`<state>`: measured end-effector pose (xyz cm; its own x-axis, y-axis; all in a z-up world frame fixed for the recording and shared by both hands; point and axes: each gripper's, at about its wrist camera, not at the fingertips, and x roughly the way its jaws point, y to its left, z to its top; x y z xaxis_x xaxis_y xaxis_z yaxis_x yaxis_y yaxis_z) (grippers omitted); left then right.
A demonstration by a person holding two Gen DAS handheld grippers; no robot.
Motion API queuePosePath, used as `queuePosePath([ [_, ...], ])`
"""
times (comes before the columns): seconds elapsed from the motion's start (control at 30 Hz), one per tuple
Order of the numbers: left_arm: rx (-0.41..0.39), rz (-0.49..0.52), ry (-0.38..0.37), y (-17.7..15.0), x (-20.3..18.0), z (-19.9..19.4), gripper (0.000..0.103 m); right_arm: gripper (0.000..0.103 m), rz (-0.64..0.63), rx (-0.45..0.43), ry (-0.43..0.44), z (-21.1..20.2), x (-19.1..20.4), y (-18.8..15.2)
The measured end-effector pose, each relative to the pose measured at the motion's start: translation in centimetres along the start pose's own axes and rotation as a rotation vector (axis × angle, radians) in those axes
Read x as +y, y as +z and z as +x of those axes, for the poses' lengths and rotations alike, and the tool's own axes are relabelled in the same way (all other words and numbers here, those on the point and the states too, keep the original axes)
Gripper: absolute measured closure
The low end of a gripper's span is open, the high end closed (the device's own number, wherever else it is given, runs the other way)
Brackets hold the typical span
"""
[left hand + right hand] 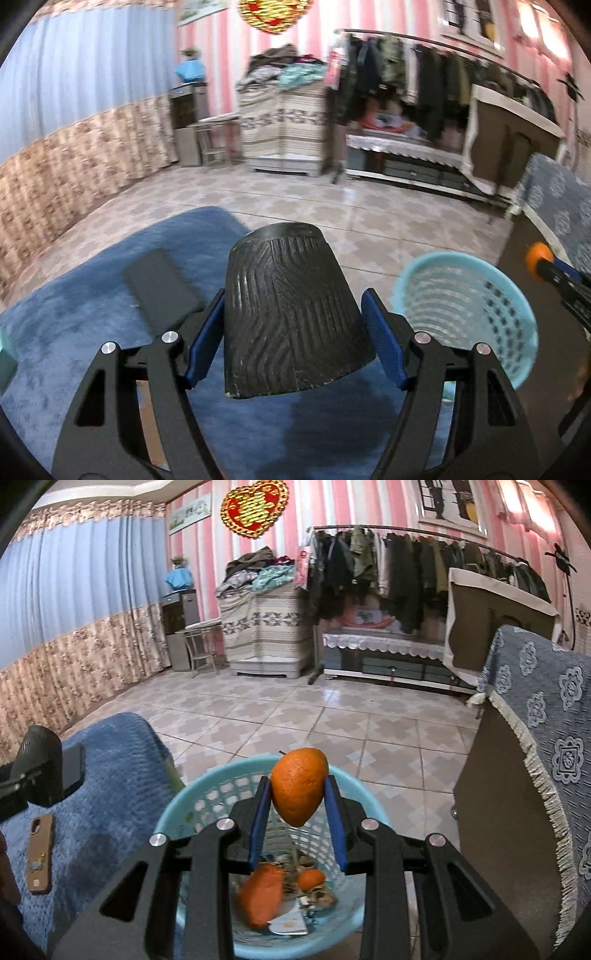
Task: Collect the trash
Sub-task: 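Carry the black cup and orange over the blue basket, then open the left gripper over the basket while the right releases the orange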
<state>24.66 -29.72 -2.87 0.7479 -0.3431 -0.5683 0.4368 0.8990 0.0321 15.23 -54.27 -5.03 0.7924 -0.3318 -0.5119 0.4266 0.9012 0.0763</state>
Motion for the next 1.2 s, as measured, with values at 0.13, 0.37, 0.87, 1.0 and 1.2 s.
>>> queuePosePath([
  [0.13, 0.001, 0.065, -0.061, -0.6, -4.2, 0.5, 0.032, 0.073, 0.023, 0.006, -0.024, 0.3, -2.1, 0.3],
  [0.37, 0.021, 0.098, -0.152, -0.8, -9.0, 2.1, 0.032, 0.073, 0.063, 0.014, -0.05, 0.7, -4.5, -0.1],
  [0.87, 0.049, 0.242, -0.189, -0.5, -15.0, 7.3, 0.031, 0.073, 0.146, 0.018, -0.014, 2.5, -5.7, -0.1],
  [1.0, 0.024, 0.242, -0.171, -0.4, -14.8, 7.0, 0.012, 0.073, 0.147, 0.025, -0.022, 2.8, -5.8, -0.2],
  [1.2, 0.009, 0.201, -0.121, 0.3, -12.8, 6.5, 0.008, 0.073, 0.145, 0.025, -0.036, 2.7, -5.9, -0.3],
])
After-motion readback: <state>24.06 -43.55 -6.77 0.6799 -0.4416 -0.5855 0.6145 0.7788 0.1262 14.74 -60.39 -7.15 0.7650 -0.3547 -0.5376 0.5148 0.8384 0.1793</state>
